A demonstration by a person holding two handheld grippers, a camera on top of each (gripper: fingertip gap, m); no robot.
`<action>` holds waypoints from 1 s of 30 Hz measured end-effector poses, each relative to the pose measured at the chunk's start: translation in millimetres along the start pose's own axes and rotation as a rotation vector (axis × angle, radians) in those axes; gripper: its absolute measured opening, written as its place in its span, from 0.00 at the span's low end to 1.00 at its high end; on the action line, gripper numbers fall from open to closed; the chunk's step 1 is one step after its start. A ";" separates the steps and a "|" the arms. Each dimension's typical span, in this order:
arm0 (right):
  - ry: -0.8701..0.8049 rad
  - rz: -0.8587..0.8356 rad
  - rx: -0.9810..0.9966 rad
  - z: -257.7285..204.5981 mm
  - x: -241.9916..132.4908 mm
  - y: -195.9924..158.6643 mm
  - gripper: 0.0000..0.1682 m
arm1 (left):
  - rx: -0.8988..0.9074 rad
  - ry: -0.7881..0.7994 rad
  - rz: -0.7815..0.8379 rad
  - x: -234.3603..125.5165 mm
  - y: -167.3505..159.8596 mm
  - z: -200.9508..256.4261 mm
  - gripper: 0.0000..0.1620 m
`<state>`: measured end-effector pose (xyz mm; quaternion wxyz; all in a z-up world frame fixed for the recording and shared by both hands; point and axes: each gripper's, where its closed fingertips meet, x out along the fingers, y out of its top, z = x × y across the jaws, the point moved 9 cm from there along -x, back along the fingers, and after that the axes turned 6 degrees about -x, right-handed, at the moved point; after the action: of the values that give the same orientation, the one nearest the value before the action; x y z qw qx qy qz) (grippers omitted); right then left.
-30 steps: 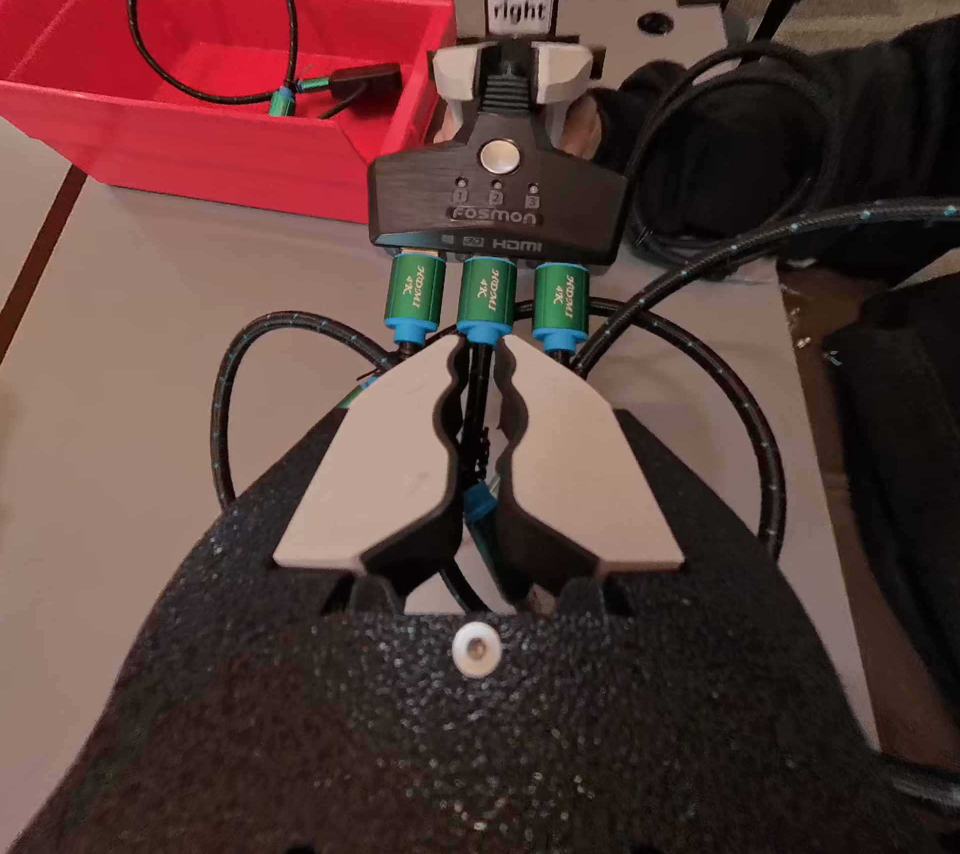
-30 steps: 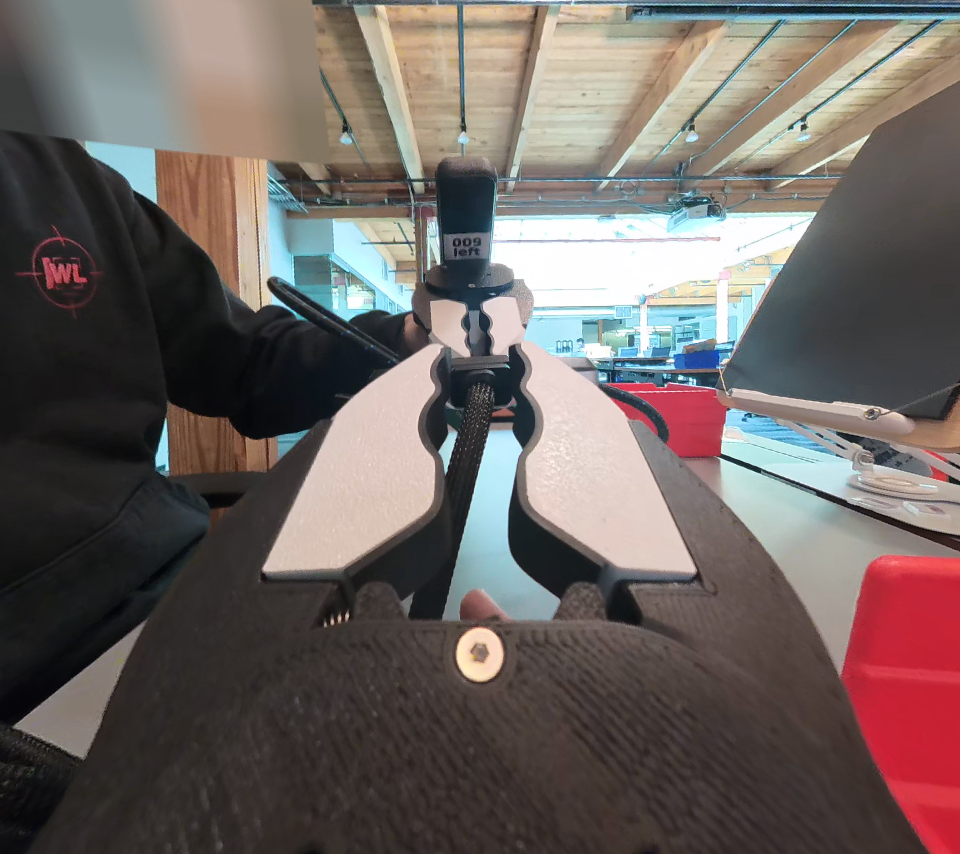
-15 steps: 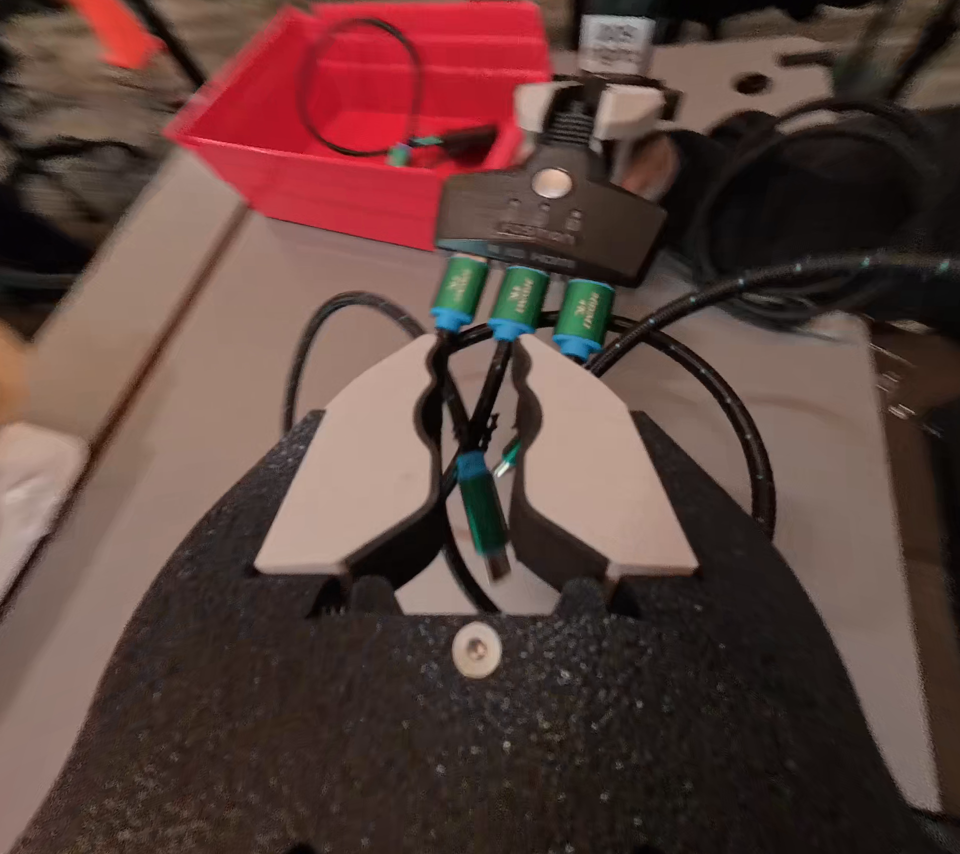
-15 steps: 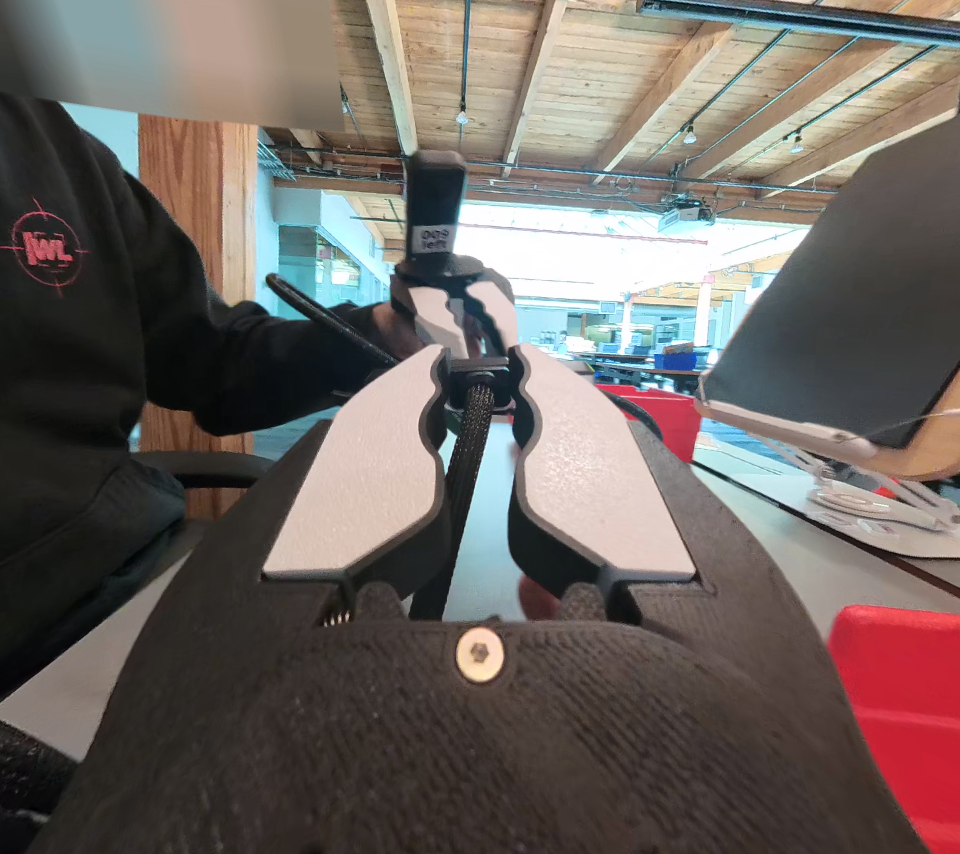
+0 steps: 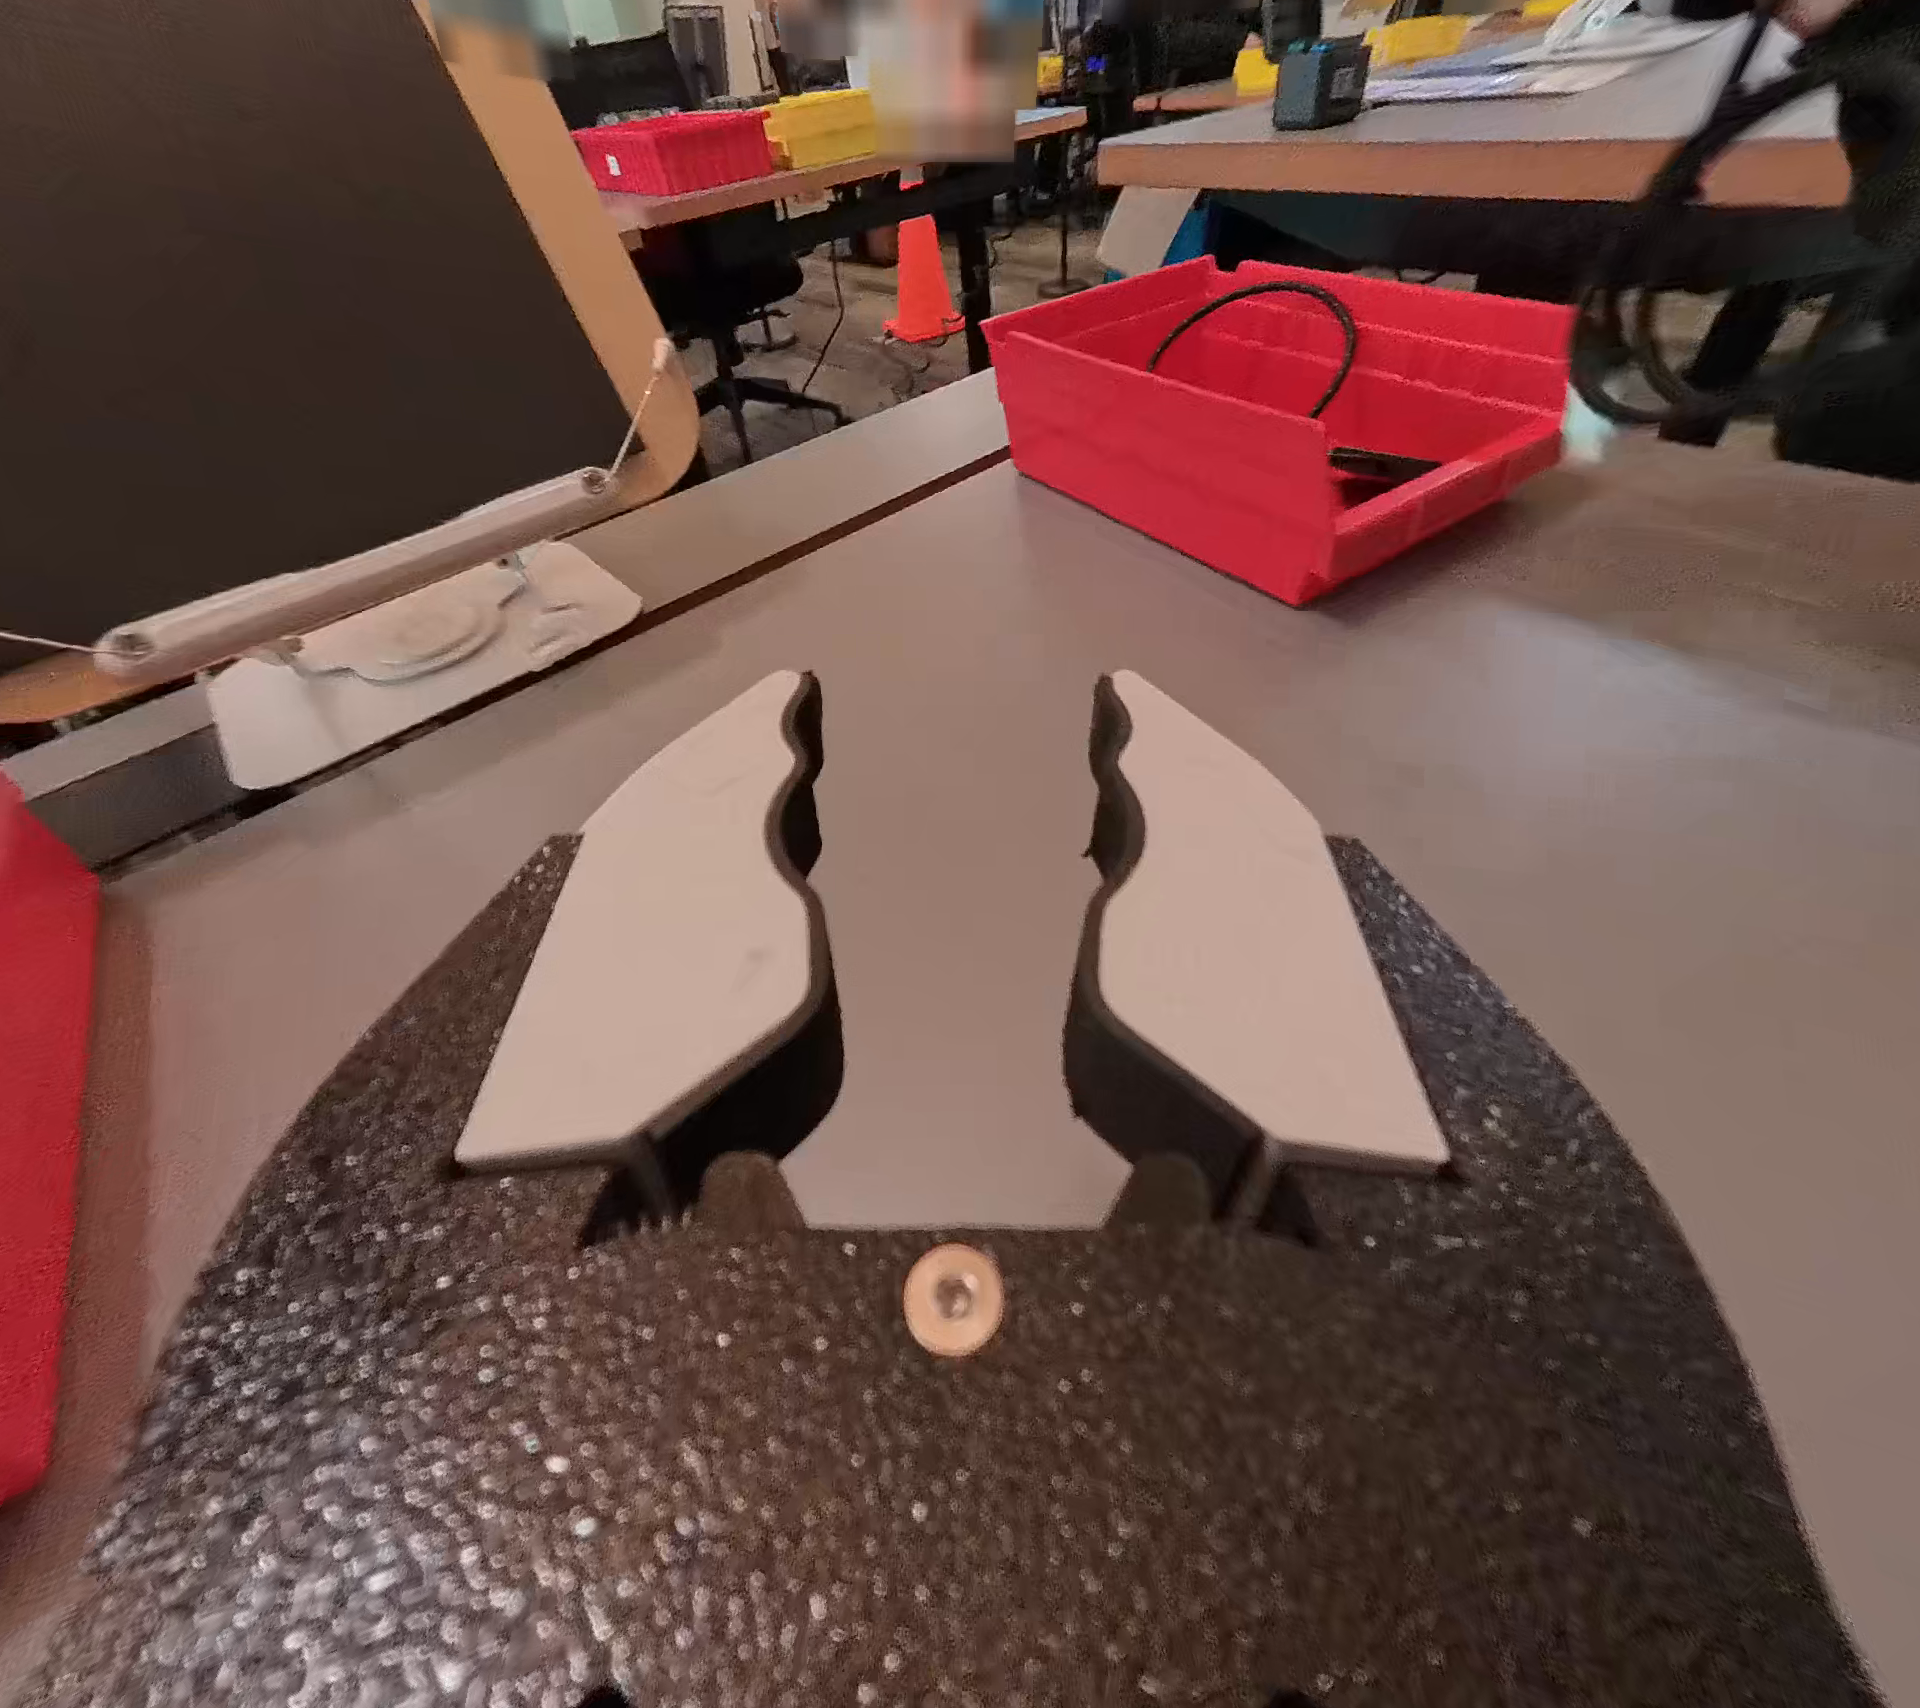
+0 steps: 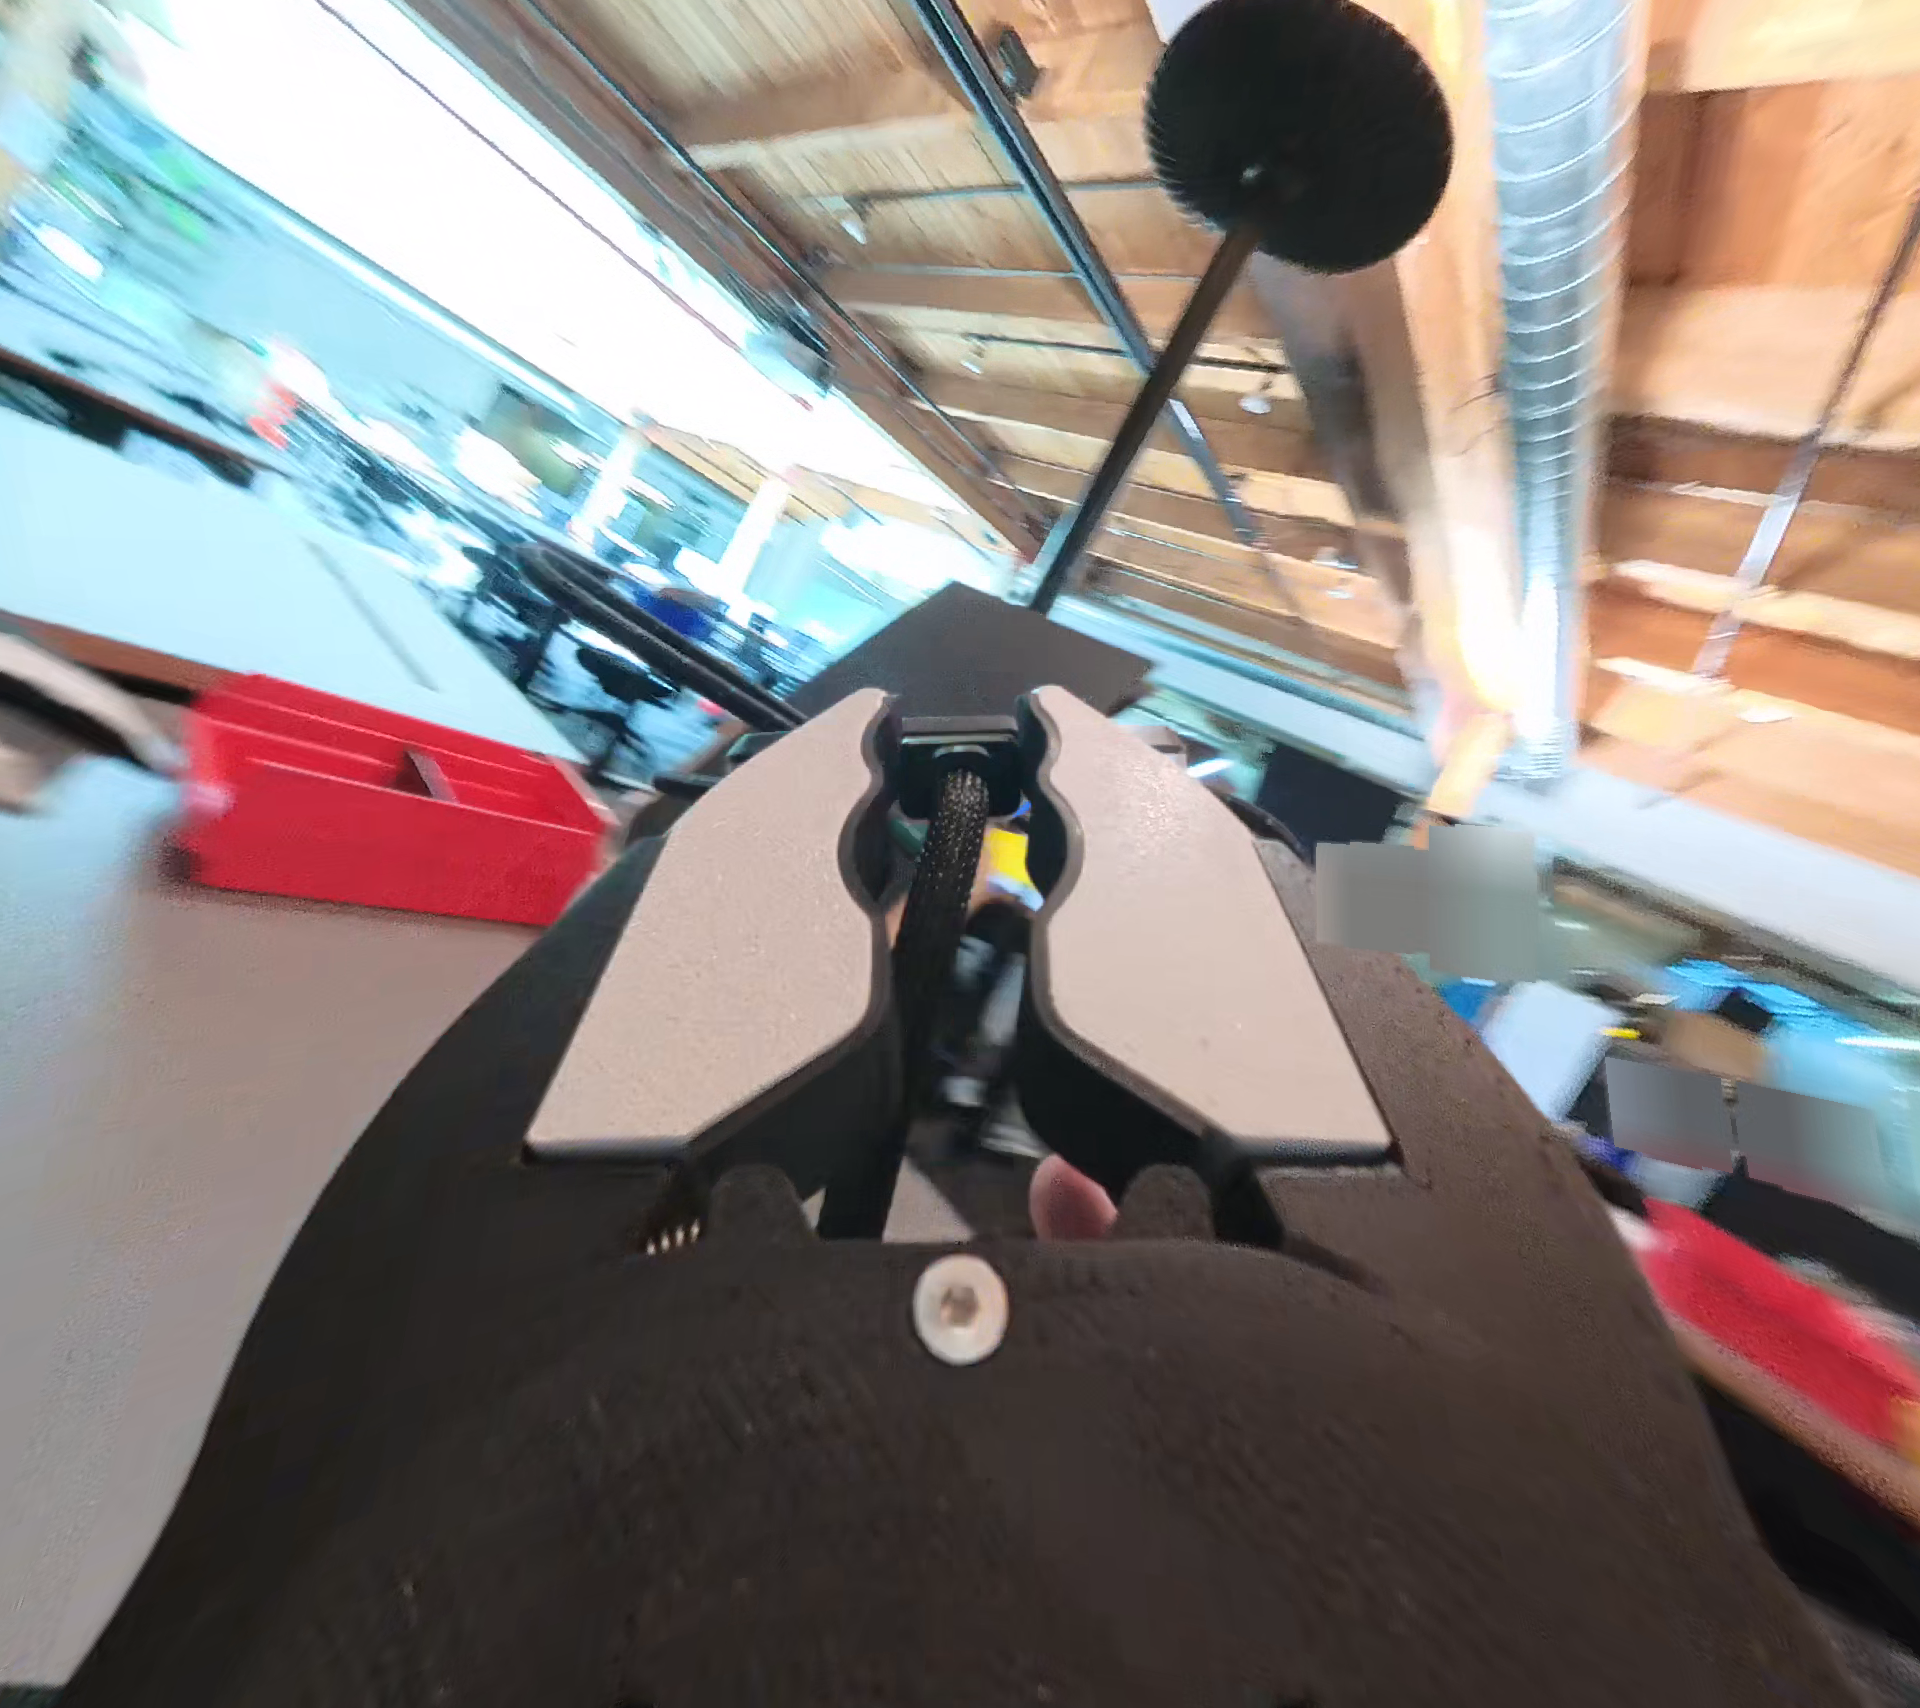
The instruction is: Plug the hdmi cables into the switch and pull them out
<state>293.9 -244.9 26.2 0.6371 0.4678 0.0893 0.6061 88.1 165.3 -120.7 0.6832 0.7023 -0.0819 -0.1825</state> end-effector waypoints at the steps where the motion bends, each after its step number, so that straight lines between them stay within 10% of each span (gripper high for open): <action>1: -0.031 -0.039 -0.073 16.4 8.5 6.8 0.13 | -0.011 -0.012 0.013 0.2 -3.6 1.5 0.30; 6: -0.300 -0.179 -0.414 64.2 30.4 3.1 0.13 | -0.043 -0.054 0.016 7.5 -15.2 5.1 0.29; 11: -0.421 -0.326 -0.447 33.7 4.3 -73.1 0.13 | -0.026 -0.093 0.021 13.1 -23.1 9.1 0.27; 17: -0.280 -0.720 -0.519 -27.7 -33.5 -145.1 0.10 | 0.031 -0.103 0.085 13.0 -24.6 13.8 0.21; 30: -0.104 -1.242 -0.117 -40.2 -40.5 -138.2 0.03 | -0.052 -0.273 -0.213 59.6 -38.2 39.4 0.32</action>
<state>351.6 -236.1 -111.5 0.8985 0.3220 0.2801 0.1031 123.3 108.9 -167.1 0.6603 0.6578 -0.0944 -0.3498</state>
